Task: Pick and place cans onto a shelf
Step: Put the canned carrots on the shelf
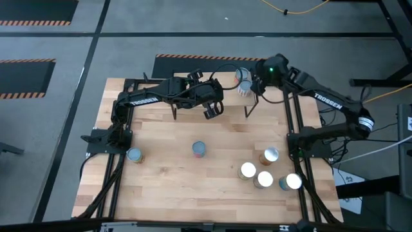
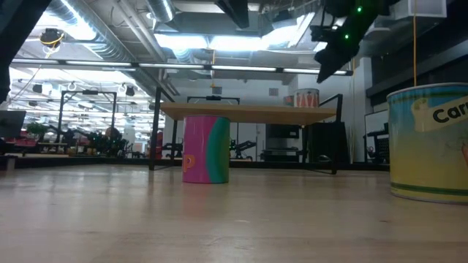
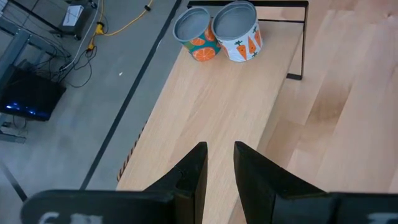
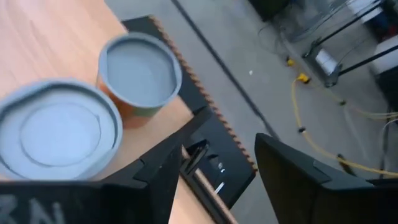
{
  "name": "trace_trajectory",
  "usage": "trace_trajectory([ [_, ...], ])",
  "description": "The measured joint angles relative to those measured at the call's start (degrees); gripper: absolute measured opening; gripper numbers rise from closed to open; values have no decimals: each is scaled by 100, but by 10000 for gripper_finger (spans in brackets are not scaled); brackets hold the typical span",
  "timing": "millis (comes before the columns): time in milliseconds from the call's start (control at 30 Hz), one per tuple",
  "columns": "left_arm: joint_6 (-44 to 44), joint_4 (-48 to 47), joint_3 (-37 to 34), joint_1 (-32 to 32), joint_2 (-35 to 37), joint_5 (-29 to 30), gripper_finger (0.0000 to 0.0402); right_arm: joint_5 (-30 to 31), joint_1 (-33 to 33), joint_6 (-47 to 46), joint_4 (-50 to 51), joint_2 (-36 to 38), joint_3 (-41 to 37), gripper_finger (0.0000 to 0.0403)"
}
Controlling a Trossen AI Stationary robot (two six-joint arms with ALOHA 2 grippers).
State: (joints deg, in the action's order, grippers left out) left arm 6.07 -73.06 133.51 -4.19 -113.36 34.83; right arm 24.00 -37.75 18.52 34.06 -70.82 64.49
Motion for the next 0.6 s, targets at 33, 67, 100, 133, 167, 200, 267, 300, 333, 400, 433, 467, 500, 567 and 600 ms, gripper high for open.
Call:
trace_trajectory([
  [33, 0, 0, 0, 0, 0, 0, 72, -149, -66, -3, 40, -32, 0, 208],
  [67, 0, 0, 0, 0, 0, 0, 72, -310, -121, -3, 81, -62, 0, 208],
  [100, 0, 0, 0, 0, 0, 0, 72, -457, -167, -7, 120, -91, 0, 208],
  [133, 0, 0, 0, 0, 0, 0, 72, -573, -204, -6, 147, -121, 0, 208],
  [167, -2, 0, 0, 0, 0, 0, 72, -665, -232, -7, 177, -156, 0, 208],
  [200, -1, 0, 0, 0, 0, 0, 72, -731, -257, -8, 216, -184, 0, 208],
  [267, -2, 0, 0, -1, 0, 0, 72, -803, -274, -6, 247, -229, 0, 208],
  [300, -2, 0, 0, 0, 0, 0, 72, -873, -274, -6, 250, -239, 0, 208],
  [333, -2, 0, 0, 0, 0, 0, 72, -912, -274, -4, 256, -245, 0, 208],
  [400, -2, 0, 0, 0, 0, 0, 72, -921, -274, -6, 262, -249, 0, 208],
  [433, -2, 0, 0, 0, 0, 0, 72, -926, -274, -6, 269, -250, 0, 208],
  [467, -2, 0, 0, 0, 0, 0, 72, -945, -274, -6, 281, -250, 0, 208],
  [500, -2, 0, 0, 0, 0, 0, 72, -1011, -274, -5, 299, -250, 0, 208],
  [567, -2, 0, 0, -1, 0, 0, 72, -1197, -274, -6, 386, -250, 0, 208],
  [600, -2, 0, 0, 0, 0, 0, 72, -1298, -274, -4, 428, -250, 0, 208],
])
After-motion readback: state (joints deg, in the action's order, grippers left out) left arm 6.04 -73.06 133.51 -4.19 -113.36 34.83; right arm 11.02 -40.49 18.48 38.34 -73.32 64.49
